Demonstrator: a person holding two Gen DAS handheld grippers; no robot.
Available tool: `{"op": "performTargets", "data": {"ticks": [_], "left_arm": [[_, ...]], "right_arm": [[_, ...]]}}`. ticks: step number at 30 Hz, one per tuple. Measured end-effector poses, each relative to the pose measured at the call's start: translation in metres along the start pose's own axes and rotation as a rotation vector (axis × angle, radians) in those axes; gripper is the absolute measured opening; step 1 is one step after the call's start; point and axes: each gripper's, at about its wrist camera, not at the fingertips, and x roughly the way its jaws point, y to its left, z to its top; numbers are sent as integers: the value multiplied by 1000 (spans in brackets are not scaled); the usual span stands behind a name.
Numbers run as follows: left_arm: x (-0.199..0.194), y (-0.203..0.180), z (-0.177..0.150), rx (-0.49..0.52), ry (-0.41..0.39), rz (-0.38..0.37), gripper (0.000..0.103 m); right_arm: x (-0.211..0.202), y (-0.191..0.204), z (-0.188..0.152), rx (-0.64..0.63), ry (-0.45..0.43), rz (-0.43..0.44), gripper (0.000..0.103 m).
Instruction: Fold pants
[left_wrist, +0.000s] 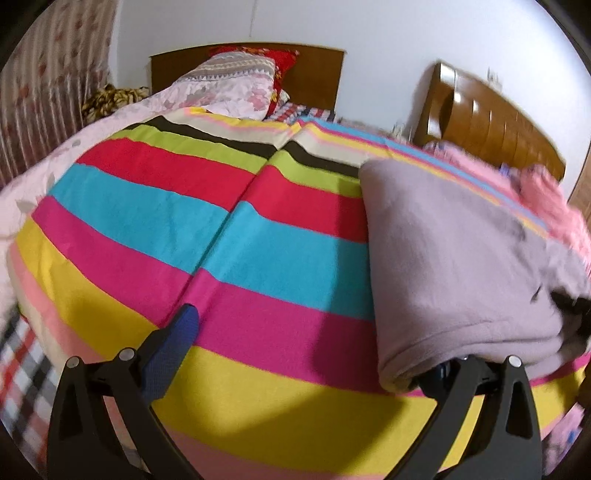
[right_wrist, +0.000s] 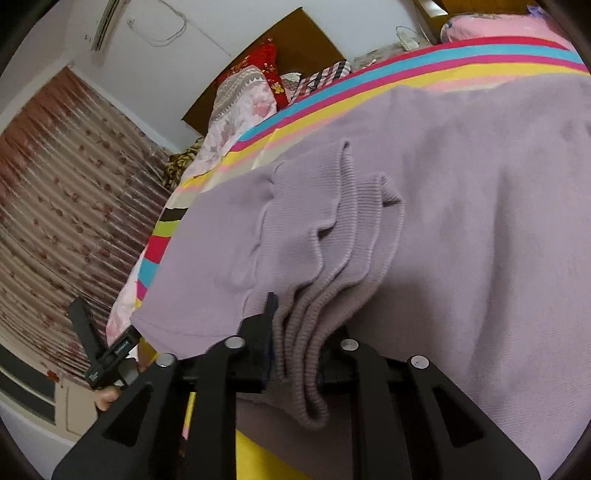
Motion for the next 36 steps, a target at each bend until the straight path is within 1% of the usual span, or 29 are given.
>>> {"op": "performTargets", "data": {"ticks": [1,2,4,5,6,7,8,9,10,11,12,13,15,16,17,18,19,20,23,24,25,27,29,30,31,33,34,35,36], "left_arm": [[-2,-2,-1,14,4,8,102],[-9,-3,-4,31,-1,13,102],[-27,-4,-11,63,-21,13,101],[-35,-4,-15,88,-32,22,101],[-44,-5,-20,127,-44,49,101],[-54,-6,-26,168,-57,90,101],[-61,-6,-27,182,-69,106,101],[-74,-4,-26,178,-95,95,101],[-83,-3,-22,167,-119,70,101],[-95,-5,-12,152,-158,27,101],[-105,-12,0,148,-198,-12,101],[-108,-18,7,152,-214,-33,101],[-106,-48,30,185,-232,-139,101],[-102,-60,35,197,-224,-186,101],[-91,-79,42,219,-191,-257,101],[-80,-94,45,242,-158,-302,101],[-65,-107,44,264,-122,-327,101],[-52,-113,42,269,-84,-333,101],[-7,-113,26,214,78,-368,101],[4,-108,19,209,94,-376,100],[1,-107,13,242,56,-386,101],[-1,-107,15,253,74,-377,101],[-7,-106,30,214,103,-375,101],[-15,-105,39,199,84,-399,101],[-24,-105,51,193,50,-430,101],[-30,-108,74,186,14,-462,101],[-24,-114,91,191,13,-456,101],[-16,-119,101,208,27,-449,101],[2,-129,113,240,67,-438,101]], "right_arm": [[-2,1,0,3,5,2,19],[-5,1,0,0,14,-2,24],[-14,4,1,-22,16,-28,40],[-24,8,1,-51,-8,-47,48],[-32,10,0,-80,-35,-69,49],[-42,17,-1,-137,-73,-131,49],[-47,21,-2,-181,-94,-174,49],[-52,29,-3,-243,-120,-212,49],[-54,36,-3,-281,-133,-218,49],[-55,44,-2,-319,-141,-213,49],[-53,53,-1,-356,-147,-203,49],[-48,63,0,-389,-147,-201,49],[-37,78,1,-435,-134,-198,49],[-30,86,1,-458,-122,-189,49],[-25,91,2,-473,-108,-187,48],[-18,96,0,-488,-90,-194,48],[-13,99,-2,-501,-72,-205,48],[-5,98,-5,-516,-44,-224,48],[14,77,-16,-546,55,-321,49],[8,71,-20,-556,21,-274,49],[7,69,-21,-549,25,-253,49],[0,64,-16,-517,46,-216,49],[-8,63,-3,-475,50,-192,50],[-13,62,4,-470,29,-176,50],[-19,63,11,-478,8,-161,50],[-18,68,28,-531,-9,-170,52],[-11,71,35,-568,9,-168,52],[-4,74,42,-594,25,-157,52],[5,75,47,-619,47,-142,52]]}}
